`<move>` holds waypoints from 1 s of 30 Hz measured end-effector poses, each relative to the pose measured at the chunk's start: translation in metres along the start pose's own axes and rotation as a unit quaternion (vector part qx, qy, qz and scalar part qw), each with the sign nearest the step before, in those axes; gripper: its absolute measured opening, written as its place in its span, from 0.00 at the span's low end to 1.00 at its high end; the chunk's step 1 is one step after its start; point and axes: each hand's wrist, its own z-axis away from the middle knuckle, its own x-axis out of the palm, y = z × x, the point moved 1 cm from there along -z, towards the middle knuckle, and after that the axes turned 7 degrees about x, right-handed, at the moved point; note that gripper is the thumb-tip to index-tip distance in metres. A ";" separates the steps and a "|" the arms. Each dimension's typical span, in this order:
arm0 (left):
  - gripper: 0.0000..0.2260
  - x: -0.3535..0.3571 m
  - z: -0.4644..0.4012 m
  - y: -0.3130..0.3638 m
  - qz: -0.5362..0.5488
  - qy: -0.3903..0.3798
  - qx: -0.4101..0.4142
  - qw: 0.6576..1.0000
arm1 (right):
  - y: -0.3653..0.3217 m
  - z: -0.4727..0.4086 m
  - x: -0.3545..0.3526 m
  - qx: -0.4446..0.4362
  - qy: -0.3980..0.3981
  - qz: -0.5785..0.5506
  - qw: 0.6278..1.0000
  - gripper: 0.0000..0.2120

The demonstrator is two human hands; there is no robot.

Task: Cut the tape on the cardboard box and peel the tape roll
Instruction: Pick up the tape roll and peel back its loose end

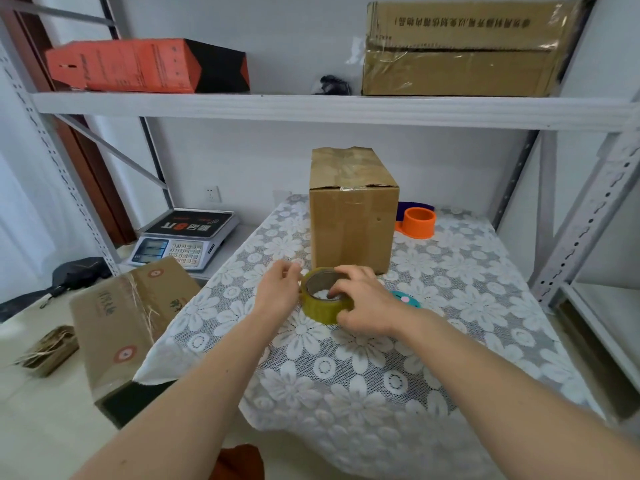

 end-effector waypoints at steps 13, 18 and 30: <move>0.23 0.001 0.027 0.039 0.163 -0.192 0.047 0.967 | 0.008 0.007 -0.036 0.084 -0.061 -0.646 0.756 0.08; 0.40 0.010 0.037 0.042 0.190 -0.197 0.005 0.962 | 0.011 0.016 -0.032 0.077 -0.059 -0.694 0.713 0.27; 0.43 0.023 0.050 0.043 -0.089 -0.040 0.272 0.957 | 0.008 0.023 -0.034 0.063 -0.025 -0.654 0.754 0.20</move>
